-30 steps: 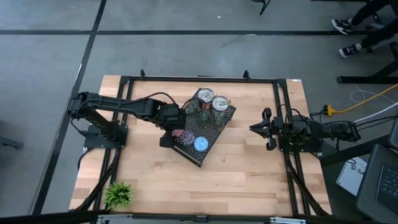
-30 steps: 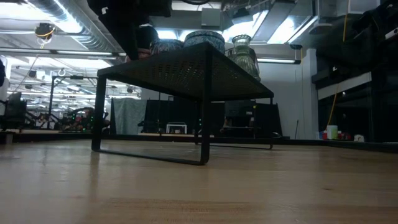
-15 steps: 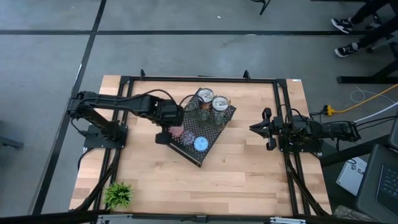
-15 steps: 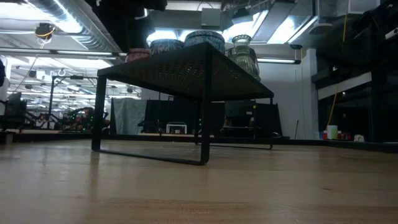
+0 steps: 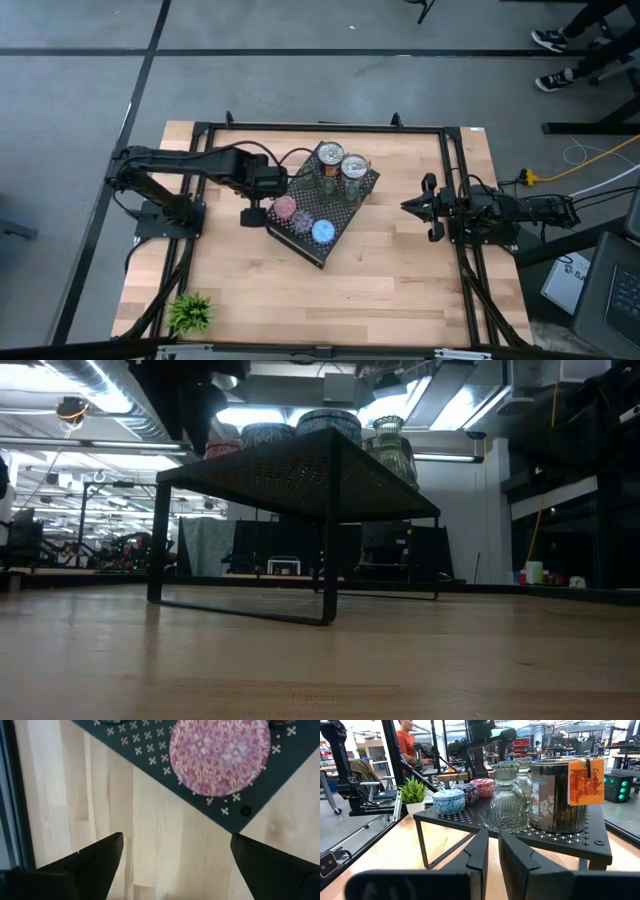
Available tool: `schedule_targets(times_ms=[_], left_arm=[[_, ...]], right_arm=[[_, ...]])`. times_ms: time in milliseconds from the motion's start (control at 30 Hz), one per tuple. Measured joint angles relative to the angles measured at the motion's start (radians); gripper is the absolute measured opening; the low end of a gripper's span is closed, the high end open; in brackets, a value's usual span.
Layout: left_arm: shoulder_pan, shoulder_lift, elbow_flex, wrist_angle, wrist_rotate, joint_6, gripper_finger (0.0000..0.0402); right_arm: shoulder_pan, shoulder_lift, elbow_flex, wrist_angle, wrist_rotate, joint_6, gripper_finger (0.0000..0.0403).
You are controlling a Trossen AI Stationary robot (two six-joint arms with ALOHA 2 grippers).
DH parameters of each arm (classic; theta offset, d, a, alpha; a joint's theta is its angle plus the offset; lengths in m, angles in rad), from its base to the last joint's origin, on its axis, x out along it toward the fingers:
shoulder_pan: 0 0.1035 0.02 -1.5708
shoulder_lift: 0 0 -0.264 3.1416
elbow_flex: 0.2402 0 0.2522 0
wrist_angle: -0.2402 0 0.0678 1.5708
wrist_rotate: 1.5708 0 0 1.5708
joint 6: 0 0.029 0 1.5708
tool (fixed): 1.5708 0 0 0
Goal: Pick & Place candle stick holders
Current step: Return to Home Position
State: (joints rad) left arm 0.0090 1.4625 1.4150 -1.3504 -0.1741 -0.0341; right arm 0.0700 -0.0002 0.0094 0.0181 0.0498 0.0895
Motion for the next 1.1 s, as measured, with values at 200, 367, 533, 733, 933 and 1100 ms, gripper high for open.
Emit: schedule_targets(times_ms=[200,367,533,733,933,1100], left_arm=[[0.007,-0.047,0.0,-0.024,0.008,-0.021,0.0325],[0.008,-0.079,-0.002,-0.022,0.029,-0.003,0.0275],[0.008,-0.141,-0.076,0.017,0.081,-0.008,0.0216],[0.008,-0.248,-0.232,0.068,0.09,-0.01,0.0146],[0.008,-0.363,-0.377,0.14,0.1,-0.047,0.0083],[0.008,-0.452,-0.483,0.248,0.172,-0.061,0.0037]], right_arm=[[0.0,0.0,0.0,0.0,0.0,0.0,0.0048],[0.0,0.0,0.0,0.0,0.0,0.0,0.0048],[0.0,0.0,0.0,0.0,0.0,0.0,0.0048],[0.0,0.0,0.0,0.0,0.0,0.0,0.0048],[0.0,0.0,0.0,0.0,0.0,0.0,0.0048],[0.0,0.0,0.0,0.0,0.0,0.0,0.0048]])
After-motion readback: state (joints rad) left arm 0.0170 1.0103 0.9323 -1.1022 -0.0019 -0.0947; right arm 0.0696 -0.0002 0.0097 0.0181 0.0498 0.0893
